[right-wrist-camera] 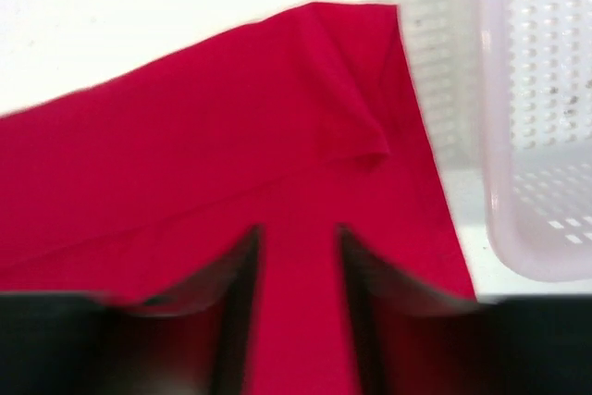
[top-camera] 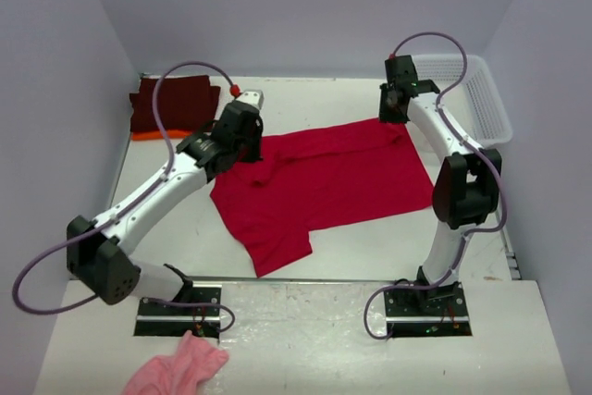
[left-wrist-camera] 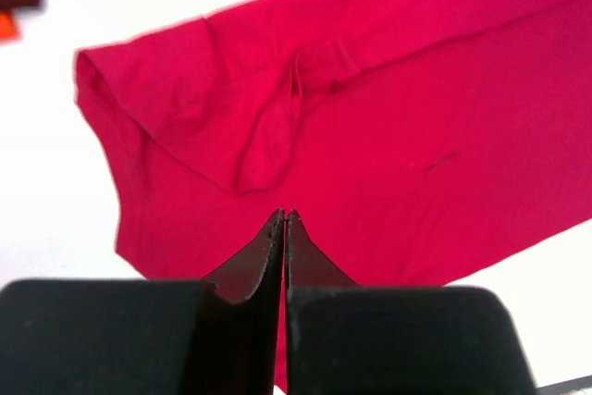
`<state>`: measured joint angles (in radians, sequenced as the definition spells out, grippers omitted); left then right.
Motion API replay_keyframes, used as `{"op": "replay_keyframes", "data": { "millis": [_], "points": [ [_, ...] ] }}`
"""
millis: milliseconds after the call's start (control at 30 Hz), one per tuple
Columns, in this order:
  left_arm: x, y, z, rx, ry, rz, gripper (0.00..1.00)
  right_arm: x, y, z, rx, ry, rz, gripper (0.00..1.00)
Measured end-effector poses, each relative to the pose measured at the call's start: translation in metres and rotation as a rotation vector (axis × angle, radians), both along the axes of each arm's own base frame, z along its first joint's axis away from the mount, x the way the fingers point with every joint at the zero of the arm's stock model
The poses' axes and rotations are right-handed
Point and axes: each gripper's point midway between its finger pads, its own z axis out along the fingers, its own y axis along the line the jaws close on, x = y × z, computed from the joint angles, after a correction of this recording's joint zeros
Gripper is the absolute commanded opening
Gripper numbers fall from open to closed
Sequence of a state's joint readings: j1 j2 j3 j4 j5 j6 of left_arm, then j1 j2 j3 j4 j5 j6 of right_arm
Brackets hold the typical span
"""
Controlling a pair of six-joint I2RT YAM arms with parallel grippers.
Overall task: Fold and stack the t-shirts
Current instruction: Fold the flattened tshirt in 1/3 of the way
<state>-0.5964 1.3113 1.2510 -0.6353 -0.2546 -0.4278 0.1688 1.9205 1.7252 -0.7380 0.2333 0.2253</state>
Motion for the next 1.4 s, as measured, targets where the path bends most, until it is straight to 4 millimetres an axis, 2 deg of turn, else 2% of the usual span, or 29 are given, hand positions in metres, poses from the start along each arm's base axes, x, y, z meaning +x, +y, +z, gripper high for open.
{"op": "replay_keyframes", "data": {
  "millis": [33, 133, 200, 300, 400, 567, 667, 833, 1000, 1200, 1400],
  "points": [
    [0.005, -0.005, -0.014, 0.020, 0.040, -0.006, 0.00, -0.002, 0.008, -0.003, 0.014, 0.003, 0.013, 0.00],
    [0.015, -0.014, -0.053, 0.074, 0.138, -0.006, 0.00, -0.013, 0.026, -0.011, 0.042, 0.030, 0.055, 0.00],
    [0.018, -0.015, -0.073, 0.103, 0.184, -0.002, 0.00, -0.019, 0.039, -0.013, 0.055, 0.041, 0.087, 0.00],
    [0.028, -0.012, -0.088, 0.111, 0.222, 0.025, 0.00, -0.032, 0.059, -0.012, 0.082, 0.048, 0.136, 0.00],
    [0.043, 0.004, -0.099, 0.101, 0.254, 0.088, 0.00, -0.049, 0.078, -0.005, 0.112, 0.042, 0.187, 0.00],
    [0.069, 0.036, -0.117, 0.100, 0.294, 0.194, 0.00, -0.077, 0.108, 0.018, 0.166, 0.006, 0.271, 0.00],
    [0.082, 0.047, -0.132, 0.107, 0.321, 0.231, 0.00, -0.087, 0.118, 0.031, 0.186, -0.020, 0.303, 0.00],
    [0.087, 0.052, -0.152, 0.115, 0.371, 0.242, 0.00, -0.095, 0.122, 0.039, 0.196, -0.039, 0.318, 0.00],
    [0.096, 0.053, -0.159, 0.108, 0.386, 0.247, 0.00, -0.102, 0.118, 0.033, 0.188, -0.025, 0.313, 0.00],
    [0.108, 0.067, -0.175, 0.121, 0.433, 0.283, 0.00, -0.106, 0.115, 0.035, 0.188, -0.031, 0.312, 0.00],
    [0.095, 0.077, -0.204, 0.168, 0.531, 0.291, 0.00, -0.109, 0.114, 0.043, 0.193, -0.052, 0.313, 0.00]
  ]
}}
